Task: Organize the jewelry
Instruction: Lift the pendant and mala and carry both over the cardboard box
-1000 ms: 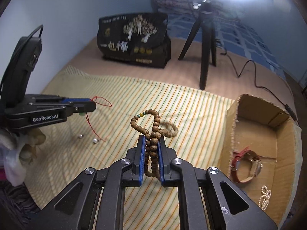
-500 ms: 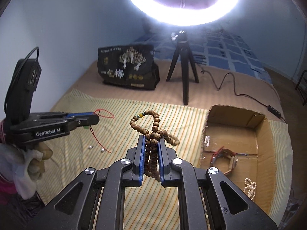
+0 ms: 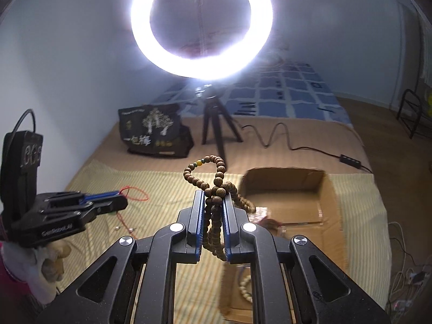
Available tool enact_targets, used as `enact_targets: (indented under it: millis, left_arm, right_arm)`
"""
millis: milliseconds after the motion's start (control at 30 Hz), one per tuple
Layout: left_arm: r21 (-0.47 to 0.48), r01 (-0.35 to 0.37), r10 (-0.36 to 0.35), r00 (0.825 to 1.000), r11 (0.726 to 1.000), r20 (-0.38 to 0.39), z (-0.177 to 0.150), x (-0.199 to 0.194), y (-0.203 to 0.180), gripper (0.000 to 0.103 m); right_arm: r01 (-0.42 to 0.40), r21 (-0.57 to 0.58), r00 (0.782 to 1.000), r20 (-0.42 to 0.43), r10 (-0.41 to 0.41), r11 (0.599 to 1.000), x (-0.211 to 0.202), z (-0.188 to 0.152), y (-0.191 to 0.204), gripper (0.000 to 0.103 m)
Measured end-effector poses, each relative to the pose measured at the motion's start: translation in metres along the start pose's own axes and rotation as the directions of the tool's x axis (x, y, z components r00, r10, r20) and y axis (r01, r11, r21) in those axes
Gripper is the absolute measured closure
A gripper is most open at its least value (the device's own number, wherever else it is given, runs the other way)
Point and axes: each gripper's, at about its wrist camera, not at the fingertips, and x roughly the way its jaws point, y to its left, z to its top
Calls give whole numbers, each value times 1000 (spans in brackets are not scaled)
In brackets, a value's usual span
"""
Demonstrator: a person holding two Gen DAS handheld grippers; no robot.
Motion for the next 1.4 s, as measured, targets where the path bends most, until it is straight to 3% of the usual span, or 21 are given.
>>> enact_targets:
  millis: [633, 1000, 1400]
  left_arm:
    - [106, 58, -58, 998, 993, -9, 3, 40, -75, 96]
    - [157, 70, -65, 997, 985, -37, -6, 69, -110, 96]
    - [190, 77, -69, 996, 979, -48, -13, 78, -127, 96]
  right_arm:
    - [144, 66, 990, 0, -144, 987, -4, -2, -67, 93]
    - [163, 115, 987, -36, -159, 980, 13, -4, -99, 93]
    - [163, 126, 986, -61, -156, 979, 21, -7, -105, 93]
